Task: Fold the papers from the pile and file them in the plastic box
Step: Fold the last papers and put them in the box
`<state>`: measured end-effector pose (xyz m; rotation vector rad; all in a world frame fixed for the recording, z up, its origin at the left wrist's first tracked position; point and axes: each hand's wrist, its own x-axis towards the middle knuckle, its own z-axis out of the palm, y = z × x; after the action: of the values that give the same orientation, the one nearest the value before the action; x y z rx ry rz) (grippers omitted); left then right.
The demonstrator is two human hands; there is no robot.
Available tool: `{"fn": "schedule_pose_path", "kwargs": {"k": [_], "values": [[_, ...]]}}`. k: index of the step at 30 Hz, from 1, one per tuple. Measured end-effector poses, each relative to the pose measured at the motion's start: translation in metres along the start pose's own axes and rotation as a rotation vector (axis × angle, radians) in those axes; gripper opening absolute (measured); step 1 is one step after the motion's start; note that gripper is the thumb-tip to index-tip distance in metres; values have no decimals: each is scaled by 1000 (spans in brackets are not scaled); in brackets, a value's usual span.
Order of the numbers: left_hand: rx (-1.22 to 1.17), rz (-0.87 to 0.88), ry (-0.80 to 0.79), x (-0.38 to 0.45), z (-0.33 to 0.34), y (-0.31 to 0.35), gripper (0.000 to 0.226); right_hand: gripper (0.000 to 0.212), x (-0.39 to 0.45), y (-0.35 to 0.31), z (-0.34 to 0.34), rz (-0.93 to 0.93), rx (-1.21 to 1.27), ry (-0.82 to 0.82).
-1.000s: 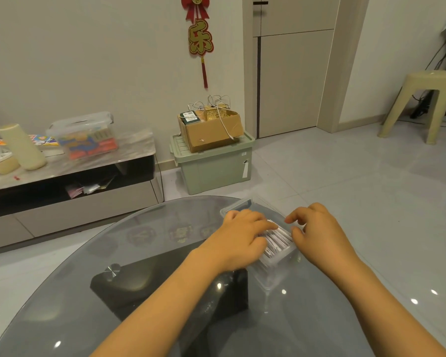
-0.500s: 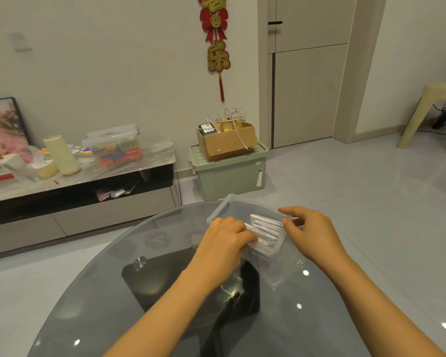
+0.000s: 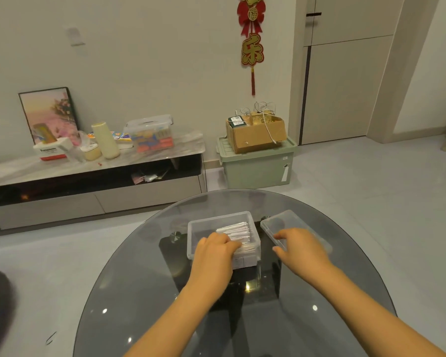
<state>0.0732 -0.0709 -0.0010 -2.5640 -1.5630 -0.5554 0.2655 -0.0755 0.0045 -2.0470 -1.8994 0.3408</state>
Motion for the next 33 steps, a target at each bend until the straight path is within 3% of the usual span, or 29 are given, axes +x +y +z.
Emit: {"fn": "schedule_pose_path", "kwargs": {"k": [5,7,9,11,14,17,28,33], "values": [[0,-23,-3,-3,3,-5,42,14,-3,2,6,39,-345,-16],[-2,-10,14,-4,4,-3,40,15,0,8,9,54,-382,-1],[-40,-1,32,-5,2,-2,35,30,2,14,14,56,-392,11],[-63,2,75,-6,5,-3,33,44,4,22,18,68,-365,16],[-78,-1,93,-7,6,-2,29,62,8,34,19,156,-288,-104],[-48,-6,80,-7,4,1,30,70,8,40,18,196,-214,-169],[-178,-108,27,-12,-3,3,37,72,-5,24,4,153,-1,80],[-342,-211,114,-14,-18,0,34,74,-5,1,-15,53,169,174]]}}
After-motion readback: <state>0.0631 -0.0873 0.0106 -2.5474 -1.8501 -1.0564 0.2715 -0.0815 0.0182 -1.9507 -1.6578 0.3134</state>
